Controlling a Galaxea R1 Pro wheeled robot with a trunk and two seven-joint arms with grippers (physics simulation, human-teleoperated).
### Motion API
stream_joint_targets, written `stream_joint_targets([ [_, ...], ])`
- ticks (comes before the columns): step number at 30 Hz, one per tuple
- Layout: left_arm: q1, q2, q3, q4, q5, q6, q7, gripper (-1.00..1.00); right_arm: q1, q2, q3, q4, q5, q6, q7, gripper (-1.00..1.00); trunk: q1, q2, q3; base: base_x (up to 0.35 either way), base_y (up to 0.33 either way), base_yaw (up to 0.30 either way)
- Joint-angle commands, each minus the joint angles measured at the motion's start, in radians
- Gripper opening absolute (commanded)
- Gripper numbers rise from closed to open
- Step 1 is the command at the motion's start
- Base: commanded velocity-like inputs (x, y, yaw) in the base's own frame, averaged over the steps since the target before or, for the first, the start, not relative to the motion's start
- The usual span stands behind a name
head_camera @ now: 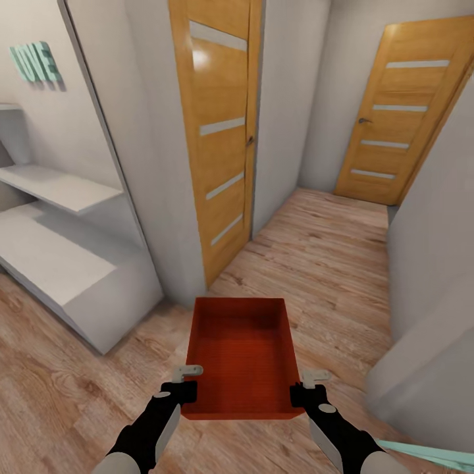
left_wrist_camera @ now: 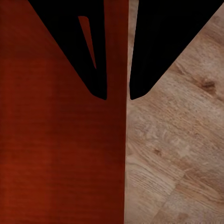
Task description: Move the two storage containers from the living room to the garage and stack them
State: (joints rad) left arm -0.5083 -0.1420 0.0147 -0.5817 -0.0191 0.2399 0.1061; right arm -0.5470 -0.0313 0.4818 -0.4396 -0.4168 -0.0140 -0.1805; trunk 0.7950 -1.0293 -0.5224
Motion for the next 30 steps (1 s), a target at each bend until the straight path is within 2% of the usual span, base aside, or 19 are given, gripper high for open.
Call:
stream_joint_targets([
  [1, -0.001, 0.001, 0.001, -0.004, 0.005, 0.006, -0.083, -1.0, -0.001, -0.027, 0.017, 0.025, -0.017, -0.001, -0.002, -1.0, 0.0, -0.001, -0.001, 0.001, 0.0, -0.187],
  [18, -0.001, 0.001, 0.001, -0.003, 0.004, 0.006, -0.085, -1.0, -0.001, -0.028, 0.017, 0.025, -0.017, -0.001, -0.009, -1.0, 0.0, -0.001, 0.006, 0.005, 0.001, -0.197],
  [30, -0.001, 0.001, 0.001, -0.003, 0.004, 0.006, -0.083, -1.0, -0.001, -0.028, 0.017, 0.025, -0.017, -0.001, -0.008, -1.0, 0.0, -0.001, 0.006, 0.239, 0.172, -0.015],
])
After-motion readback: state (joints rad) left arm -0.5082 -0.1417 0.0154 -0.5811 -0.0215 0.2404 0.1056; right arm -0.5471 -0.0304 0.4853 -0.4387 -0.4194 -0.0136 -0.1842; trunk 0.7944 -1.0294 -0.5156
